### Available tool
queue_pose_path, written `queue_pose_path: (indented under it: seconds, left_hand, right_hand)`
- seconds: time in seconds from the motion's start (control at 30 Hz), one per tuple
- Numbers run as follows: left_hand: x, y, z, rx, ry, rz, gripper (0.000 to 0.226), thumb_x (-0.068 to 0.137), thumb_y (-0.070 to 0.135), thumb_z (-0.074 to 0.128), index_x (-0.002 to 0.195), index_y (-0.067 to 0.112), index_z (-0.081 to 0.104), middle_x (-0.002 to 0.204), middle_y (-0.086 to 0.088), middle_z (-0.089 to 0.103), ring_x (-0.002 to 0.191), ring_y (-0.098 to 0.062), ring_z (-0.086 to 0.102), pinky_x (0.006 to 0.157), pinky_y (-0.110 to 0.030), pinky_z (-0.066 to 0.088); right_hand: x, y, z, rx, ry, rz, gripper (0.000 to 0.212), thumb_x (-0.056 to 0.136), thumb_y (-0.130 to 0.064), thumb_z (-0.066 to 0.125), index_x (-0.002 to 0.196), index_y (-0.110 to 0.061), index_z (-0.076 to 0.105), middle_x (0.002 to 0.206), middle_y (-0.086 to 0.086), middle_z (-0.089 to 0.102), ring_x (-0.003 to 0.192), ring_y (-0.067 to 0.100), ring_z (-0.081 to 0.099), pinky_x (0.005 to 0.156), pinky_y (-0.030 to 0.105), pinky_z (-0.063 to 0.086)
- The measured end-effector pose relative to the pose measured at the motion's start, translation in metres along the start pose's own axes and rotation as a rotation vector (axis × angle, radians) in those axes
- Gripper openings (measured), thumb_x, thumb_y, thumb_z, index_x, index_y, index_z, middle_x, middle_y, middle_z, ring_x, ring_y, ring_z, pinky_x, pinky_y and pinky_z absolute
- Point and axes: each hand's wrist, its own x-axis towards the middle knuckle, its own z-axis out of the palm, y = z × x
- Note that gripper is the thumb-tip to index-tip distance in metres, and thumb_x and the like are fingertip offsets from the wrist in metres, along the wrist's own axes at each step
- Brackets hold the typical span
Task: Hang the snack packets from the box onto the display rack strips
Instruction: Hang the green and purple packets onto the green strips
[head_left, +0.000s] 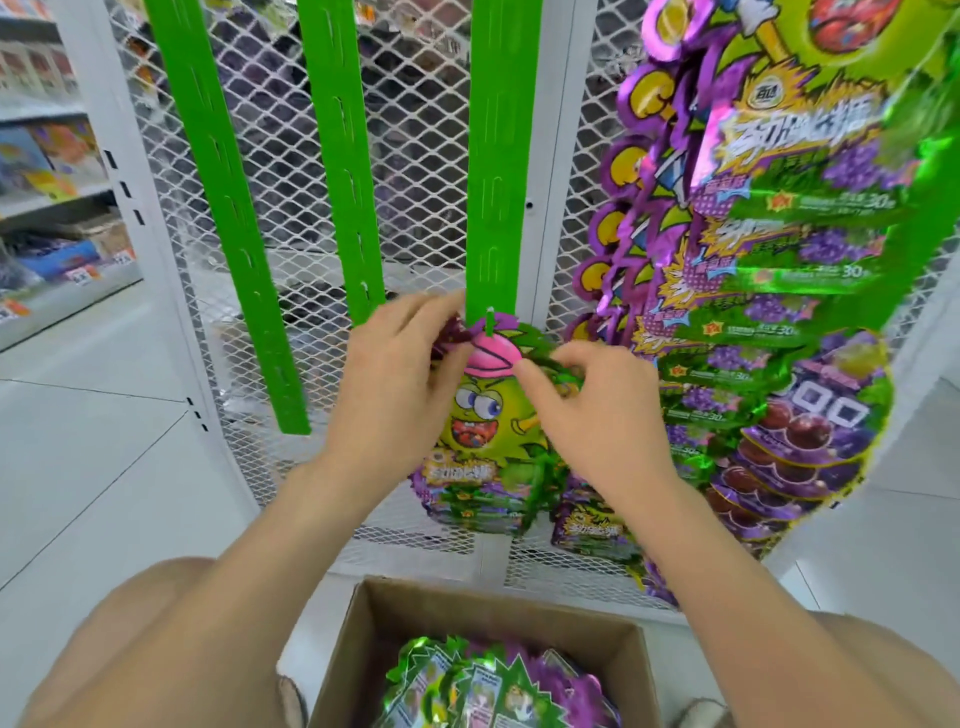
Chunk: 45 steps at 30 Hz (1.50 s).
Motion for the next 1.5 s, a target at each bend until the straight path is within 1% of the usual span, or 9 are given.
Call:
queue_pose_path:
  seconds: [0.07,0.17,0.37,0.53,0.63,0.77,1.0,1.27,1.5]
  left_hand:
    - [-0.016,0.004,0.005,0.093,0.102,0.029,0.054,0.094,0.016,0.073,0.145,0.016,0.055,0.137,-0.008,0.057,0.128,-0.028,0.051,0.110,-0.043,0.041]
    - [-0.043,0.013,0.017,0.126,0.135,0.079,0.023,0.088,0.016,0.072,0.110,0.015,0.066,0.107,-0.006,0.062,0.102,-0.031,0.056,0.088,-0.044,0.045]
    - [-0.131,0.006,0.089,0.144,-1.014,-0.105,0.013,0.088,0.037,0.069,0.085,0.026,0.062,0.083,0.006,0.069,0.088,-0.024,0.069,0.071,-0.027,0.047]
    - [-0.234,-0.022,0.161,0.196,-1.531,-0.207,0.051,0.101,0.040,0.063,0.135,0.002,0.057,0.134,-0.019,0.063,0.122,-0.038,0.061,0.099,-0.041,0.051]
    - [-0.258,-0.033,0.186,0.131,-1.493,-0.303,0.070,0.100,0.034,0.067,0.151,-0.006,0.038,0.156,-0.025,0.043,0.146,-0.038,0.042,0.119,-0.042,0.037]
    - [-0.269,-0.048,0.211,0.050,-1.433,-0.396,0.093,0.090,0.031,0.079,0.159,0.002,0.025,0.158,-0.022,0.042,0.143,-0.038,0.046,0.114,-0.044,0.043]
    - [-0.301,-0.052,0.227,0.193,-1.398,-0.523,0.124,0.081,0.052,0.085,0.165,0.006,0.007,0.162,-0.022,0.019,0.147,-0.046,0.037,0.119,-0.052,0.039]
    - [-0.302,-0.050,0.215,0.258,-1.420,-0.603,0.124,0.080,0.060,0.083,0.162,-0.001,0.013,0.165,-0.025,0.017,0.155,-0.044,0.024,0.124,-0.049,0.031]
    - [-0.297,-0.062,0.196,0.287,-1.337,-0.610,0.085,0.058,0.079,0.086,0.116,0.022,0.061,0.120,0.000,0.067,0.129,-0.030,0.053,0.113,-0.056,0.035]
  right_hand:
    - [-0.010,0.004,-0.007,-0.042,0.019,0.038,0.031,0.091,-0.045,0.073,0.111,-0.022,0.071,0.097,-0.003,0.073,0.094,0.020,0.067,0.090,0.038,0.053]
    - [-0.032,0.011,-0.019,-0.032,0.015,0.025,0.029,0.087,-0.027,0.073,0.113,-0.020,0.063,0.089,-0.005,0.063,0.086,0.018,0.062,0.084,0.043,0.054]
    - [-0.088,0.027,-0.009,-0.340,-0.669,-0.064,0.017,0.082,-0.041,0.050,0.079,-0.026,0.056,0.072,-0.006,0.060,0.079,0.028,0.065,0.075,0.042,0.059]
    - [-0.114,0.046,-0.003,-0.573,-1.130,-0.163,0.022,0.099,-0.041,0.055,0.102,-0.019,0.052,0.097,0.008,0.046,0.098,0.036,0.061,0.075,0.037,0.049]
    - [-0.111,0.058,0.003,-0.533,-1.276,-0.167,0.021,0.097,-0.037,0.058,0.094,-0.017,0.051,0.088,0.003,0.046,0.098,0.033,0.061,0.078,0.044,0.057]
    - [-0.108,0.073,0.014,-0.554,-1.263,-0.187,0.020,0.101,-0.029,0.056,0.088,-0.014,0.053,0.087,0.006,0.049,0.080,0.027,0.060,0.058,0.035,0.047]
    - [-0.107,0.080,0.020,-0.559,-1.306,-0.194,0.016,0.104,-0.031,0.053,0.100,-0.016,0.049,0.085,0.000,0.039,0.087,0.029,0.061,0.068,0.041,0.053]
    - [-0.124,0.086,0.025,-0.558,-1.349,-0.183,0.014,0.101,-0.026,0.055,0.091,-0.017,0.050,0.084,0.002,0.052,0.076,0.025,0.060,0.057,0.032,0.047]
    - [-0.130,0.087,0.027,-0.568,-1.357,-0.165,0.022,0.101,-0.029,0.055,0.086,-0.016,0.048,0.083,0.003,0.049,0.073,0.026,0.058,0.052,0.030,0.038]
